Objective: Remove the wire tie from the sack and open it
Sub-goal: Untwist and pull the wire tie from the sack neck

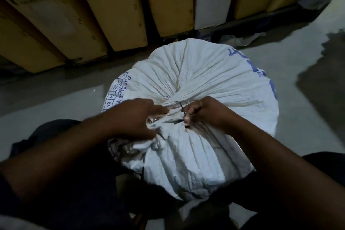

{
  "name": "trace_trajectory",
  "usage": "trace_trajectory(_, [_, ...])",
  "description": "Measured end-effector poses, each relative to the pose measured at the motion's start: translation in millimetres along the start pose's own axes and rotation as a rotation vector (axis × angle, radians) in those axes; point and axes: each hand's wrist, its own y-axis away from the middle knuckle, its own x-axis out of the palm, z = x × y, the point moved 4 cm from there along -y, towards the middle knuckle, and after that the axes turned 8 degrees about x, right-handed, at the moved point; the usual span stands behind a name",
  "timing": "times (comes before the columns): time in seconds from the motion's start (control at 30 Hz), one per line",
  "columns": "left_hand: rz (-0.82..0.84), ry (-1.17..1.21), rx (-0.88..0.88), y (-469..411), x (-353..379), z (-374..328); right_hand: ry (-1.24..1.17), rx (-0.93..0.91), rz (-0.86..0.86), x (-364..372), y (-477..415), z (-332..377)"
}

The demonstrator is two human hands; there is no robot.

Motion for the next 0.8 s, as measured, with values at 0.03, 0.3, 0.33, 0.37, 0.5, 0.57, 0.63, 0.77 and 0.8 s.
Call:
trace_trajectory(0.03, [-0.005, 0.076, 0.036, -4, -15, 4, -0.044, 0.029, -0.009, -1, -1, -2])
trace_trajectory(0.3, [-0.490, 1.459, -0.354, -44, -60, 32, -0.076, 0.086, -0.132, -5, 3, -5])
trace_trajectory(0.33, [-0.589, 1.619, -0.374, -44, -60, 31, -0.118, 0.113, -0.139, -6, 4, -13])
trace_trajectory(0.37, [-0.722, 1.673, -0.370, -39, -63, 31, -0.201, 0.138, -0.136, -6, 5, -22])
trace_trajectory(0.5, [-1.244, 0.763, -0.180, 42, -78, -24, -0.142, 0.115, -0.150, -1, 1, -13])
trace_trajectory(0.57, [-1.013, 0.537, 0.076, 76, -64, -82, -0.058, 0.102, -0.238, -2, -7, -3])
trace_trajectory(0.63, [-0.459, 0.302, 0.120, 78, -19, -109, -0.127, 0.114, -0.262, -1, -12, 0])
trace_trajectory(0.77, [-0.195, 0.071, -0.031, 35, 34, -65, -0.271, 0.171, -0.250, -4, -18, -5])
trace_trajectory(0.8, [-0.315, 0.137, -0.043, 20, 33, -48, -0.282, 0.183, -0.236, -5, -19, -5])
